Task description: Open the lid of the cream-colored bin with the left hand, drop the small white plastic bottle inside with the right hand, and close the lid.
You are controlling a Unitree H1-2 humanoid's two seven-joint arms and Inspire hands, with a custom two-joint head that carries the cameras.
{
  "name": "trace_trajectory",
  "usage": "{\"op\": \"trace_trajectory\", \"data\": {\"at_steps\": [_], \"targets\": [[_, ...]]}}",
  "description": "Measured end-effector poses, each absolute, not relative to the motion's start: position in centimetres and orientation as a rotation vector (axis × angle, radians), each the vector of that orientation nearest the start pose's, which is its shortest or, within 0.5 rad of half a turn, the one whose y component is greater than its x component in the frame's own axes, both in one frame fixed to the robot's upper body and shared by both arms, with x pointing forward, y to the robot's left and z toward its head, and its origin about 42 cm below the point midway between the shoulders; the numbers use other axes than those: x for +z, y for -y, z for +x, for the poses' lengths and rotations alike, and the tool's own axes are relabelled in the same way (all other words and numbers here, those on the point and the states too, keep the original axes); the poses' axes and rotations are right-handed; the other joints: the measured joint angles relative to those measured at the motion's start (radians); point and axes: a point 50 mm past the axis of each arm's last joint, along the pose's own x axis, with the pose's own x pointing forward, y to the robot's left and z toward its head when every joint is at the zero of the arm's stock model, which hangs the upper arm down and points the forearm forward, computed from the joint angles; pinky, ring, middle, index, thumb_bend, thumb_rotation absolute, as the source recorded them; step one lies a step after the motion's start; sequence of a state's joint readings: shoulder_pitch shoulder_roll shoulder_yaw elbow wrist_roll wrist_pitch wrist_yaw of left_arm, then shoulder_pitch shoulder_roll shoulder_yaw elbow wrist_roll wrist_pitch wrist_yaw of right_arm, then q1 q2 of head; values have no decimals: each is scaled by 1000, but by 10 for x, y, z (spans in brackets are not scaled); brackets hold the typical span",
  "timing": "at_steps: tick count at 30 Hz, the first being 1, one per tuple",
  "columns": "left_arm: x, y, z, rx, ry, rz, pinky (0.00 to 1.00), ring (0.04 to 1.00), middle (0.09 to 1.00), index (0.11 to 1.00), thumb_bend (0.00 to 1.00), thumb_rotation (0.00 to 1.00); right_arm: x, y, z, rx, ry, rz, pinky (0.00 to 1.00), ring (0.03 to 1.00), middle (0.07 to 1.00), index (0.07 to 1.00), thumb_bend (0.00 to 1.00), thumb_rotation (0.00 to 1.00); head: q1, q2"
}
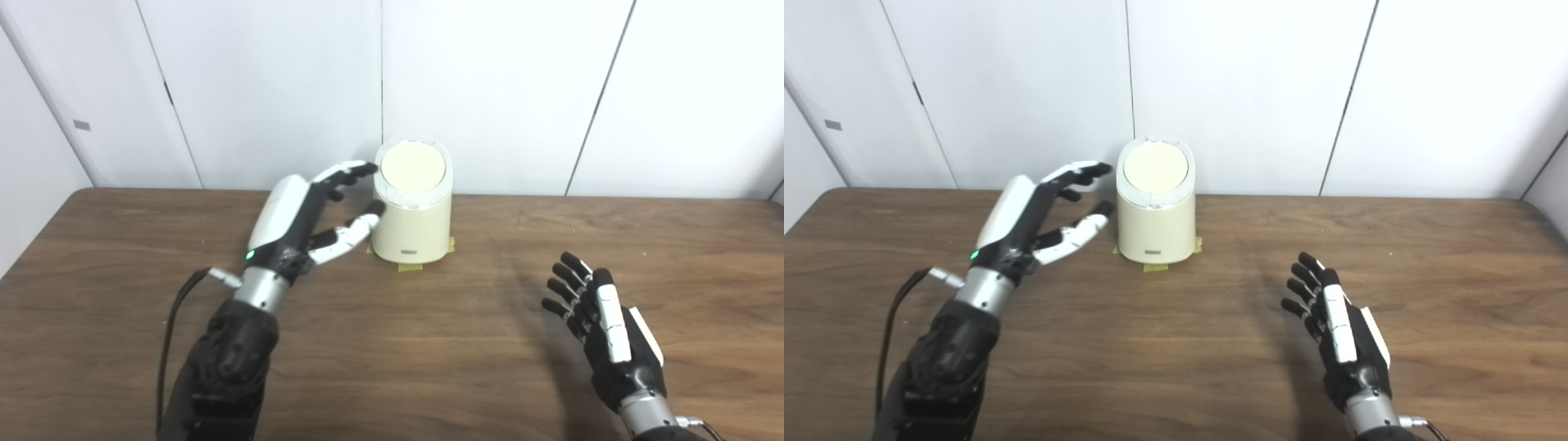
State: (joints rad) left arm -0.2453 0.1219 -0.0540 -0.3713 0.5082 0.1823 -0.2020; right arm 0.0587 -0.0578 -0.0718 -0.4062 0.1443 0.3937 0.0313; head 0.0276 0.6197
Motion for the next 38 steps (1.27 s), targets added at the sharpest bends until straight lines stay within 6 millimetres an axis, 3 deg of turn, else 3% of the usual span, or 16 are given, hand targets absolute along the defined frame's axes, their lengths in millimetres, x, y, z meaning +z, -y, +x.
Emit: {"op": "trace_trajectory", "data": {"at_steps": [7, 10, 15, 19, 25, 32, 38], "targets": [[211, -234, 290, -67, 222, 525, 772, 811, 819, 855, 338, 549, 166, 241, 256, 1, -37, 67, 838, 909, 912, 907, 567, 933, 2, 6], [199, -246, 278, -30, 170, 470, 803, 836, 836, 876, 343, 606, 166, 239, 256, 7, -35, 57, 851, 912, 915, 910, 568, 932, 0, 11], [176, -254, 254, -10, 64, 321, 806, 832, 853, 901, 315, 622, 166, 236, 256, 12, -13, 25, 862, 910, 916, 909, 564, 932, -2, 14], [175, -254, 250, -23, 64, 246, 825, 840, 868, 910, 309, 660, 159, 232, 259, 24, 7, -9, 862, 910, 918, 914, 567, 931, -2, 17], [170, -252, 244, -26, 56, 176, 823, 844, 871, 905, 334, 624, 147, 232, 262, 36, 27, -141, 822, 917, 935, 932, 543, 978, -3, 20], [169, -253, 243, 0, 55, 162, 840, 852, 875, 907, 303, 611, 145, 229, 262, 43, 40, -129, 853, 928, 941, 940, 529, 977, -2, 28], [167, -253, 244, 6, 46, 161, 839, 846, 864, 895, 337, 611, 139, 230, 261, 39, 15, -113, 876, 932, 939, 947, 542, 981, -3, 35]]}}
